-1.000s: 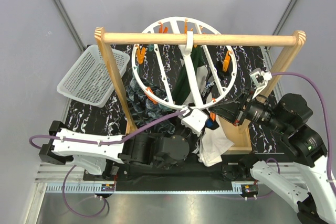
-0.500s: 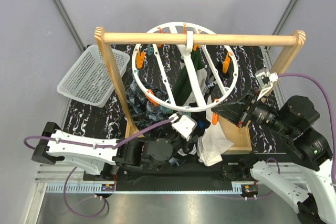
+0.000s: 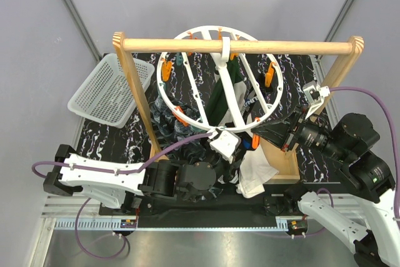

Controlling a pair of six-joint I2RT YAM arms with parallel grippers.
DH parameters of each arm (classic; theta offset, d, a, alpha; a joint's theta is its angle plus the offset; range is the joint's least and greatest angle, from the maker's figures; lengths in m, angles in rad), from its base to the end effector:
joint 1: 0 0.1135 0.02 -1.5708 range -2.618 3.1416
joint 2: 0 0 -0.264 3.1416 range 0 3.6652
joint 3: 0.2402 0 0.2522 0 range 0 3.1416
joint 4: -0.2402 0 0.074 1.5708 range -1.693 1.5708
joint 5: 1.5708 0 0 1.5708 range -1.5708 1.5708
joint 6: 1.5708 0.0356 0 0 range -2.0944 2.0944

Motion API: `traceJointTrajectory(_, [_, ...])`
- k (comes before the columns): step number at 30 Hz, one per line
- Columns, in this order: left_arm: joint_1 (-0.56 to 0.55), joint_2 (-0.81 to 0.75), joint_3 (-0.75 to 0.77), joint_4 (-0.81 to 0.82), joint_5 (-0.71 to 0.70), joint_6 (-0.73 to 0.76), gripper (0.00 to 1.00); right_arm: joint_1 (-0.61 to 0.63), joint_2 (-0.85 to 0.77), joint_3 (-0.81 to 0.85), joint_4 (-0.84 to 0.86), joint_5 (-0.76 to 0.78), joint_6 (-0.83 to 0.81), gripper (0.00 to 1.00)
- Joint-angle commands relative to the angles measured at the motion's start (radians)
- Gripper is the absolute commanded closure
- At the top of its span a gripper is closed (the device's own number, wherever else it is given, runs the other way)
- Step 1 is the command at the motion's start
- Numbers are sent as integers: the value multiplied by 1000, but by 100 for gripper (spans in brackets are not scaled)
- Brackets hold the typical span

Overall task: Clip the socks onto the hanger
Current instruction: Clamp the sock onto the hanger.

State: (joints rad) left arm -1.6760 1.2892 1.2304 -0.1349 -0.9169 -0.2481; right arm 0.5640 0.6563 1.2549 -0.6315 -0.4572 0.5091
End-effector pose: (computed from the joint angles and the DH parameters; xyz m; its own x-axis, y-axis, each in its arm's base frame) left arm -0.0022 -0.2899 0.3942 -0.1490 0.0110 -0.9888 0.6707 0.7359 -0.0929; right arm 0.0637 0.0589 0.4587 -0.4398 0.2393 -0.8656 -0.7309 0.4648 0.4998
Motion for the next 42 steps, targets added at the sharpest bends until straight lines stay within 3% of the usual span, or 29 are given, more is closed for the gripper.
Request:
traceJointTrajectory(1, [1, -37, 57, 0, -23, -66, 100, 0, 22, 1, 53, 19, -11, 100])
traceJointTrajectory(16, [4, -33, 96, 6, 27, -95, 100, 2, 26, -14, 78, 14, 3, 100])
traceJointTrajectory(24, [4, -14, 107, 8, 41, -92, 100, 0, 28, -14, 82, -3, 14, 71])
traceJointTrajectory(27, [6, -18, 104, 9, 39, -97, 100, 0, 23, -14, 76, -3, 12, 67])
traceJointTrajectory(34, [13, -34, 87, -5, 47, -128, 100, 0, 23, -5, 61, 2, 8, 47])
traceJointTrajectory(37, [19, -53, 64, -5, 61, -137, 82, 2, 22, 6, 40, 12, 2, 36])
traceJointTrajectory(41, [21, -77, 37, -8, 61, -148, 59, 0, 11, 21, 12, 40, -3, 15])
traceJointTrajectory(42, [22, -83, 31, -8, 61, -151, 48, 0, 9, 24, 7, 46, -7, 10])
